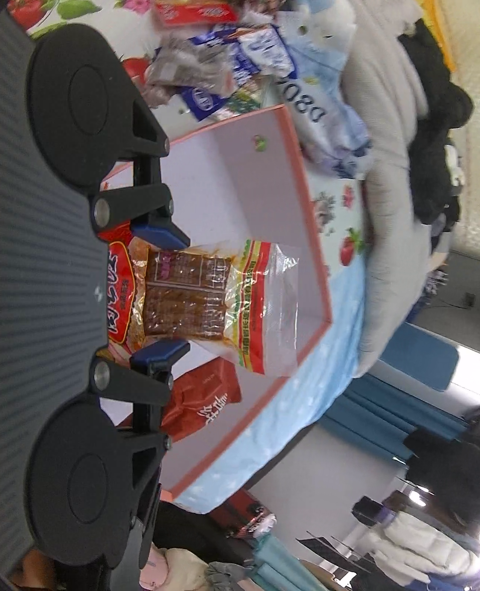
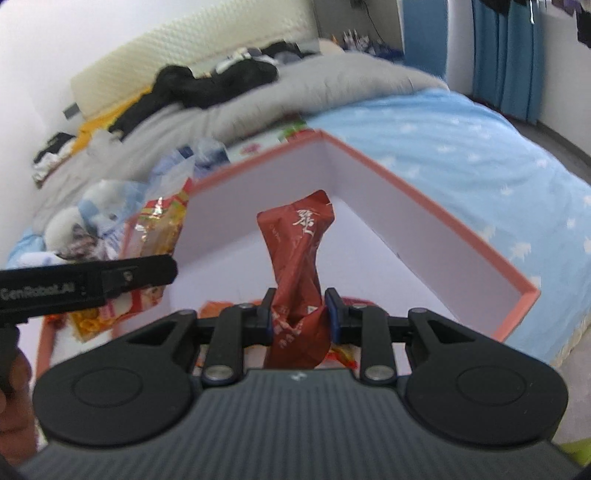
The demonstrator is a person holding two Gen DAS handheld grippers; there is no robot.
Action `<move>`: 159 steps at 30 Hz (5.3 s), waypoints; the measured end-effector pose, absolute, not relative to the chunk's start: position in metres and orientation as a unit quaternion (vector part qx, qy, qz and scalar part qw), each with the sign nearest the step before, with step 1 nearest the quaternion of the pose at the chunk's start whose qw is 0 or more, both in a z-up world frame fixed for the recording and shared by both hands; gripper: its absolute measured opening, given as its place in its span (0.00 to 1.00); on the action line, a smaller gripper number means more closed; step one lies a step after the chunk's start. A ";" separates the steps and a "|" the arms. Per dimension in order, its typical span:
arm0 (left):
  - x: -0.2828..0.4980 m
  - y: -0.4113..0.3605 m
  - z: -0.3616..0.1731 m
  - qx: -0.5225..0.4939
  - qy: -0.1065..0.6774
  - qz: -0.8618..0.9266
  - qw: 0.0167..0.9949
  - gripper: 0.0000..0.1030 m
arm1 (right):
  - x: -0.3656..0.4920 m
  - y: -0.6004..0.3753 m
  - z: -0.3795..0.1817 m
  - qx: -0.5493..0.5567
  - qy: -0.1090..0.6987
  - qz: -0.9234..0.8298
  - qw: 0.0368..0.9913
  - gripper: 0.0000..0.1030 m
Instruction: Organize snacks
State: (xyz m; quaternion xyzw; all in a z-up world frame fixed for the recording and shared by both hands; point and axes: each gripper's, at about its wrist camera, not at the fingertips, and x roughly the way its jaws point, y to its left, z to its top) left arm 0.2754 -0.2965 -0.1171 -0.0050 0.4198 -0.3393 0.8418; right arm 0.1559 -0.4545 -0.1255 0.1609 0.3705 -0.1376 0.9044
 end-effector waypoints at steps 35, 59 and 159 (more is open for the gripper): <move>0.173 -0.137 0.029 -0.044 0.255 -0.257 0.931 0.74 | 0.086 -0.384 -0.017 0.163 0.211 -0.062 0.962 0.54; 0.122 0.002 -0.056 -0.095 0.307 -0.152 0.935 0.74 | 0.072 -0.258 -0.070 0.080 0.263 0.044 0.960 0.54; 0.260 -0.021 -0.200 0.148 0.374 -0.162 0.901 0.22 | 0.220 -0.226 -0.195 0.126 0.415 0.007 0.901 0.29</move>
